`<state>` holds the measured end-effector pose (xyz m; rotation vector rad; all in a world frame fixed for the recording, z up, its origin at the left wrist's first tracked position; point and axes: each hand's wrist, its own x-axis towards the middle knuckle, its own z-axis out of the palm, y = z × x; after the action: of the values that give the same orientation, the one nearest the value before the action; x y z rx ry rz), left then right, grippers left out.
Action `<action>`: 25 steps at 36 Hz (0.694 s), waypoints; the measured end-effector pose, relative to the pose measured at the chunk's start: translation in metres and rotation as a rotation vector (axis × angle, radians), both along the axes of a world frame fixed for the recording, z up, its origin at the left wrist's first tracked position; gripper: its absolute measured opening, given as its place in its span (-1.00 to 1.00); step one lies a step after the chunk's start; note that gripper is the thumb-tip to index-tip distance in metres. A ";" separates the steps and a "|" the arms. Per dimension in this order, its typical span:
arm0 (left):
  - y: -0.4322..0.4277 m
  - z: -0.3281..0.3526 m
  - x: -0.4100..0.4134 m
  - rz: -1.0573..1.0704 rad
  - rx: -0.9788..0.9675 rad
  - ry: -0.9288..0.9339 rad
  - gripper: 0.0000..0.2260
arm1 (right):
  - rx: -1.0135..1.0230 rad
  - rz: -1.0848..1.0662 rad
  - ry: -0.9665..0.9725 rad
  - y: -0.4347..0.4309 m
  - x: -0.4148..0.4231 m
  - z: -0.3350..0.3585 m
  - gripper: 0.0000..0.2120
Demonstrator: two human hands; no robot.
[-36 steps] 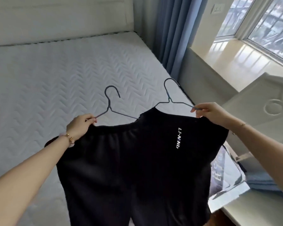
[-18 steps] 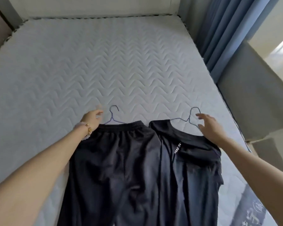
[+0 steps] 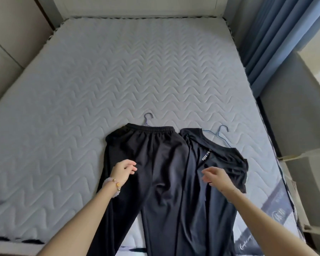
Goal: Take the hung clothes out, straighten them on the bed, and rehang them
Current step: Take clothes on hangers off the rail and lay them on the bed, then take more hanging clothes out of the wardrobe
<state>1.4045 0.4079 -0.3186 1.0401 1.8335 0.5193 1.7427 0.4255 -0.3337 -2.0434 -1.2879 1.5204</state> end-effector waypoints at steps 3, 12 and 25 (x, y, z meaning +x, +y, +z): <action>-0.067 0.013 0.007 0.055 -0.085 -0.091 -0.80 | -0.127 0.050 0.068 -0.048 -0.014 0.000 -0.74; -0.289 -0.001 0.010 0.480 -0.381 -0.252 -0.83 | -0.426 0.221 0.104 -0.175 -0.043 -0.030 -0.83; -0.478 -0.022 0.013 1.085 -0.443 -0.332 -0.73 | -0.488 0.643 0.013 -0.206 -0.172 -0.018 -0.79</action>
<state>1.4174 -0.0701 -0.3404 -0.3983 1.9523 0.7858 1.5711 0.2192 -0.3516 -1.9616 -1.8286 2.3134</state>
